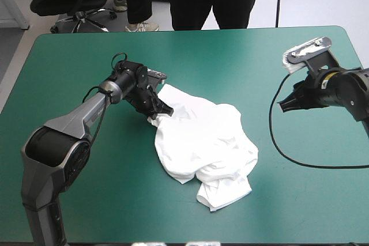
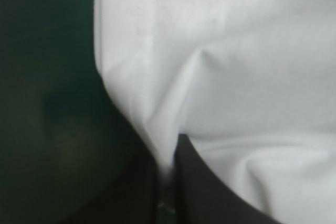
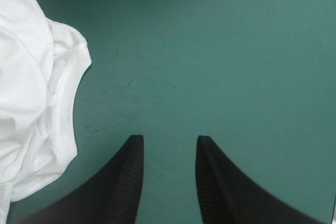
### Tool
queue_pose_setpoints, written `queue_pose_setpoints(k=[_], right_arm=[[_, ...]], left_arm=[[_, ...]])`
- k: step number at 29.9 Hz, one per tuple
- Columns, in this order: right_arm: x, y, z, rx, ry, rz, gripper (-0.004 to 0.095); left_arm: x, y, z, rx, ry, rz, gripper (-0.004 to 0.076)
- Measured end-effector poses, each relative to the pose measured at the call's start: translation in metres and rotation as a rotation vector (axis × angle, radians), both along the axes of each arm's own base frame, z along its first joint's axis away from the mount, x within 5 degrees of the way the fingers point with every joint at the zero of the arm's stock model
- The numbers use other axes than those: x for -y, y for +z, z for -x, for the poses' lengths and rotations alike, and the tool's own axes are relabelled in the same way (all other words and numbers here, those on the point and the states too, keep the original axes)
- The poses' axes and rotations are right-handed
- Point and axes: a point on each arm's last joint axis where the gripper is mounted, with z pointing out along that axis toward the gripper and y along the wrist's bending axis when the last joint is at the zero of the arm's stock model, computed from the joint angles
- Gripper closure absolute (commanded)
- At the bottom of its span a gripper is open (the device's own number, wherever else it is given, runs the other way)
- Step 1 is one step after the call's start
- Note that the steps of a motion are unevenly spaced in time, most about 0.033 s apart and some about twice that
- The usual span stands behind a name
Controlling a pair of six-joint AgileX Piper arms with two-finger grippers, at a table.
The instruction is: Fold the cloth
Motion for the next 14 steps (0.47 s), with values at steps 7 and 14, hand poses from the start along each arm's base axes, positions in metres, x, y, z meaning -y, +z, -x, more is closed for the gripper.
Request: queue_pose_setpoints(k=[7, 14], right_arm=[[0.008, -0.036, -0.013, -0.113, -0.043, -0.026, 0.0585], [-0.007, -0.094, -0.004, -0.333, 0.046, -0.142, 0.0408]], left_arm=[[0.002, 0.0, 0.001, -0.007, -0.005, 0.0, 0.0741], [0.003, 0.0, 0.001, -0.007, -0.006, -0.001, 0.0741]])
